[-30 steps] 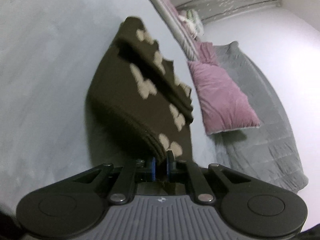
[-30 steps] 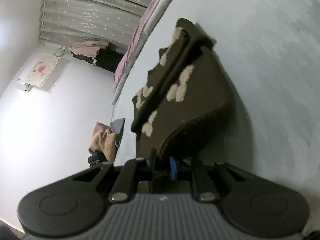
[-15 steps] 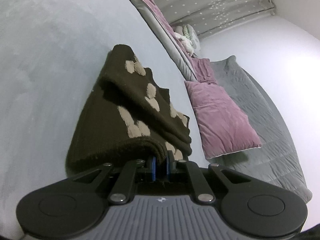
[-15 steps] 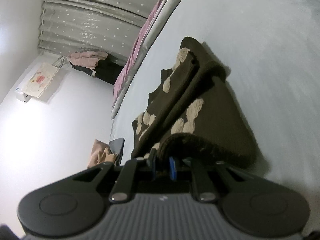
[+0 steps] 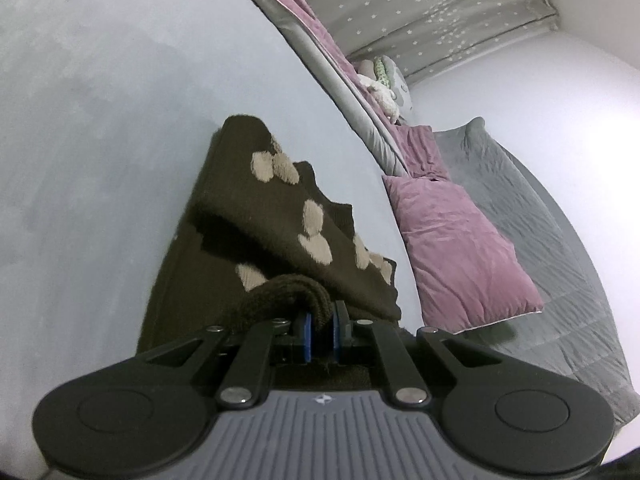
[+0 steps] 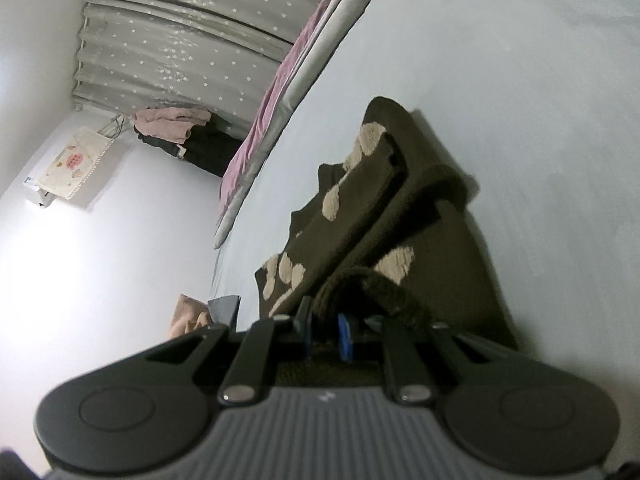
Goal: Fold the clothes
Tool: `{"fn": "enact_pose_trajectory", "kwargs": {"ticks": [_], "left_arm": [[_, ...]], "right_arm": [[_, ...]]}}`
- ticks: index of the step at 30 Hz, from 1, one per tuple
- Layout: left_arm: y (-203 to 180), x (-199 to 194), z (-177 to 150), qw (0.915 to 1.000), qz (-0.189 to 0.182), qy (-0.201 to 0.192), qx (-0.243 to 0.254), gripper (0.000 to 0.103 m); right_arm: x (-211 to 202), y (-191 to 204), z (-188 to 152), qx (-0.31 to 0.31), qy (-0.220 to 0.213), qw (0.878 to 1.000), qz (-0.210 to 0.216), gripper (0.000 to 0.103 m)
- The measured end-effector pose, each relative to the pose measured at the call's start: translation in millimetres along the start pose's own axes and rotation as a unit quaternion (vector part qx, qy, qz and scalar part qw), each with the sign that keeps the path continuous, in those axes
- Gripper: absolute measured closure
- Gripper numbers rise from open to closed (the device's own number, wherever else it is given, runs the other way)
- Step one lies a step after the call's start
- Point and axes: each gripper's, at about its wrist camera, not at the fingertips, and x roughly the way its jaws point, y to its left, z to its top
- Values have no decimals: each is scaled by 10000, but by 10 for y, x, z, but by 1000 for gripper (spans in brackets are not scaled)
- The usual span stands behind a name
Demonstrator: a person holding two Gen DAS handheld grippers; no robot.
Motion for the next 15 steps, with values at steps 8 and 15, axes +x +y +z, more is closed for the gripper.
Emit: {"fn": "enact_pose_trajectory", "kwargs": {"ticks": [8, 15], "left_arm": [[-8, 152, 166, 9999, 93, -42, 55, 96], [-42, 291, 355, 9998, 133, -103, 89, 96]], "right_arm": [[129, 12, 178, -46, -4, 10000, -68, 91], [249, 87, 361, -119, -38, 9999, -86, 91]]}}
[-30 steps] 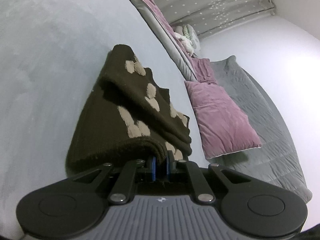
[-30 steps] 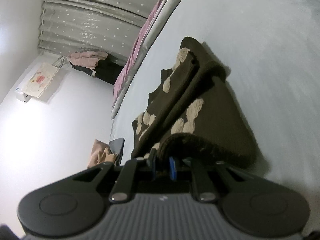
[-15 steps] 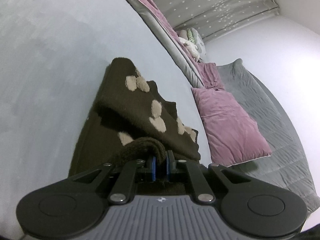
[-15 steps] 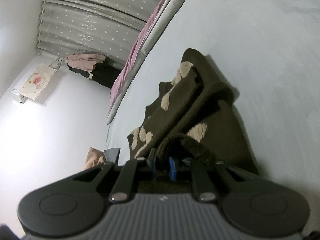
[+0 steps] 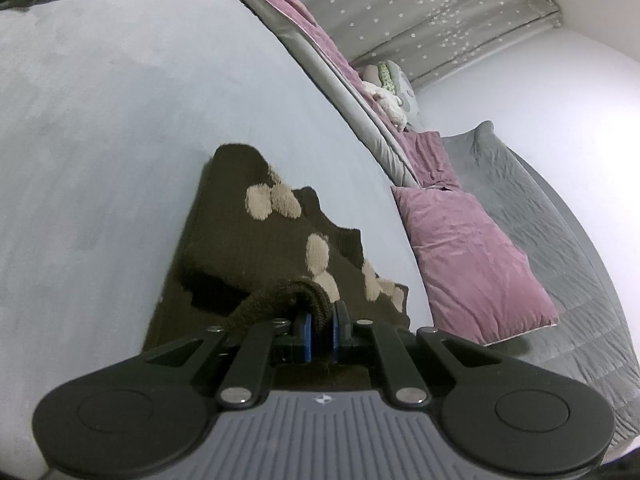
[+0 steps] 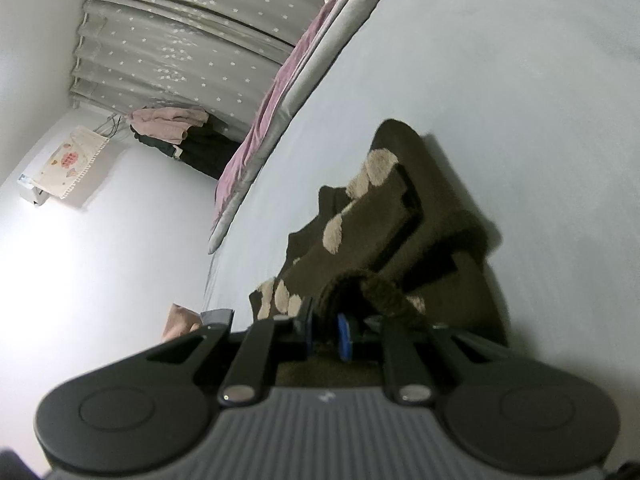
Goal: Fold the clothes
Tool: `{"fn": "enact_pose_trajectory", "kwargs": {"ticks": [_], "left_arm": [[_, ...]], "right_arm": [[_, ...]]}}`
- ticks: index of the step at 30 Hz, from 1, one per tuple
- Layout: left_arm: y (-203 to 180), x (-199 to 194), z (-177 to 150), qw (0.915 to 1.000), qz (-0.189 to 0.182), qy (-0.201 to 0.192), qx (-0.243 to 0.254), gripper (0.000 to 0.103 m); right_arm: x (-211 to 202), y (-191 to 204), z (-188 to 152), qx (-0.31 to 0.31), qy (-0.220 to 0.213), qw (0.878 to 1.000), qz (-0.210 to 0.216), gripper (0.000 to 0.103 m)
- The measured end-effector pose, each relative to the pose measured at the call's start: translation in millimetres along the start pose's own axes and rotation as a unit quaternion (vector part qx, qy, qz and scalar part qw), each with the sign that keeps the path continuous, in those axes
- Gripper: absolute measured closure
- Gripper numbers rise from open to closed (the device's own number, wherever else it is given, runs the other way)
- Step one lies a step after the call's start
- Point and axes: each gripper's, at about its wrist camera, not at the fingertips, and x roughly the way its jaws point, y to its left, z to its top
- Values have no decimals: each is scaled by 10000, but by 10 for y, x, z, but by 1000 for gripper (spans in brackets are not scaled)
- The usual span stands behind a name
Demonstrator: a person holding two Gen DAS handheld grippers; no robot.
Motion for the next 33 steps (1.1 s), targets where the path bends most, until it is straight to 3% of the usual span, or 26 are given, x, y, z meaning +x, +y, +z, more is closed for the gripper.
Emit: {"fn": "enact_pose_trajectory", "kwargs": {"ticks": [23, 33], "left_arm": [[-192, 528, 687, 9992, 2, -373, 107, 96], [-152, 849, 966, 9980, 234, -579, 92, 96]], "right_arm": [[520, 206, 735, -206, -340, 9992, 29, 91], [921, 175, 1070, -210, -476, 9986, -84, 92]]}}
